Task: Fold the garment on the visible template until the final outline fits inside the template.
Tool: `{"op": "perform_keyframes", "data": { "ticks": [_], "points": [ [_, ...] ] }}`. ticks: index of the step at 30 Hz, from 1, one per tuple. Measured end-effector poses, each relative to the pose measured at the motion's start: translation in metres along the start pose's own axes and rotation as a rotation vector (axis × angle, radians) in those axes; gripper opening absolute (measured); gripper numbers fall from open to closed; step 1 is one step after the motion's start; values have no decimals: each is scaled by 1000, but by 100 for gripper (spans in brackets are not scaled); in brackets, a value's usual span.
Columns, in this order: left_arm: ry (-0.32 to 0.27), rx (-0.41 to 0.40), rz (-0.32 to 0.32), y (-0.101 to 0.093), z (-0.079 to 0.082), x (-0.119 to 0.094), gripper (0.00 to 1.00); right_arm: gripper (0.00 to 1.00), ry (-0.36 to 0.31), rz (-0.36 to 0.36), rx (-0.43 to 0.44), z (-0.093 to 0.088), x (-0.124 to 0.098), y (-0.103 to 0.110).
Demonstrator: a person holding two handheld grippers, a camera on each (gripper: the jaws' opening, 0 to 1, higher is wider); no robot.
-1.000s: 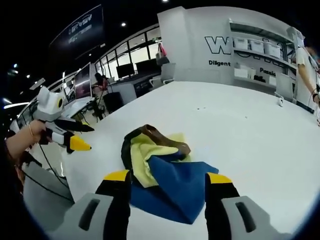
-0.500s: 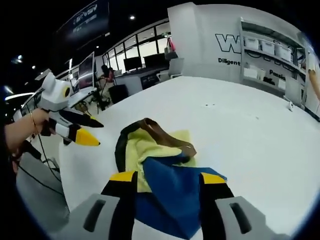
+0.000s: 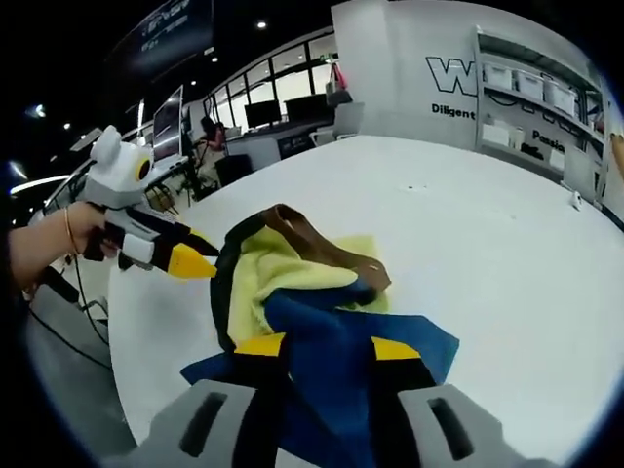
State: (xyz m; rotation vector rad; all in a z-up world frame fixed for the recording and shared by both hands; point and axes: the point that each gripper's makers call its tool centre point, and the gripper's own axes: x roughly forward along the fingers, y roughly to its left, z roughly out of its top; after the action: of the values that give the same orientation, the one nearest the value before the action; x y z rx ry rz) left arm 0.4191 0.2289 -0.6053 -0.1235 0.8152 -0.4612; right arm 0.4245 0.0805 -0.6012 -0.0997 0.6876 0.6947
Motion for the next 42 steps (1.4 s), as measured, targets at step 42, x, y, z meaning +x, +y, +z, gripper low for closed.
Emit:
{"op": "perform_keyframes", "data": {
  "ticks": [42],
  "points": [
    [17,155,73,18,24,-22,0,0,-61,-249,-70,18,-40,-61]
  ]
}}
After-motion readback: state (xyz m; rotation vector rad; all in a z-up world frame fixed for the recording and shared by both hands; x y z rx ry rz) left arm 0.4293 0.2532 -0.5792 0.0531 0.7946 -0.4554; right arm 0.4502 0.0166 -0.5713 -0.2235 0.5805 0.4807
